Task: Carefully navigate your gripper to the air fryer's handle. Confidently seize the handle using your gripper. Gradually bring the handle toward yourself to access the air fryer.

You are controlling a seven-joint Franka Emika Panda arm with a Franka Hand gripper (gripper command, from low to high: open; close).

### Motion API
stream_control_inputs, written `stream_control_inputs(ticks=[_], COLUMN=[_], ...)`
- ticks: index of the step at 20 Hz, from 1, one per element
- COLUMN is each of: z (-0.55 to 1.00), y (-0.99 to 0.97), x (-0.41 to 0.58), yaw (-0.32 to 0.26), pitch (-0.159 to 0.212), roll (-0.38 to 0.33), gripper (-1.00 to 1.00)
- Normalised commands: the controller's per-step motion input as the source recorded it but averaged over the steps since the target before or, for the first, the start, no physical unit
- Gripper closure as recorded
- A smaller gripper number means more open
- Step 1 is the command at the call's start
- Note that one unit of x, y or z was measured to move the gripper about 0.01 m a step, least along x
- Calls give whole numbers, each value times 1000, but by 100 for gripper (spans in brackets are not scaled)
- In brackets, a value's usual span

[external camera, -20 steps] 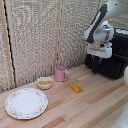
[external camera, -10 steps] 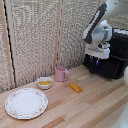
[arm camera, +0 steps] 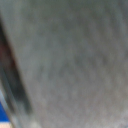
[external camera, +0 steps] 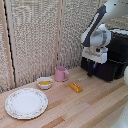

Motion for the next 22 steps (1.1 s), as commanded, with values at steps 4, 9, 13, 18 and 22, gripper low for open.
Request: stream_control_inputs(ticks=[4, 9, 13, 18, 22], z=[-391, -206, 31, 545, 664], y=[888, 661, 409, 3, 78], x=[26, 0, 69, 11, 51], yaw=[-122, -223, -42, -7, 0], pitch=[-25, 0, 33, 38, 118], roll=[-3, -3, -15, -98, -57], gripper=[100, 100, -100, -100, -100])
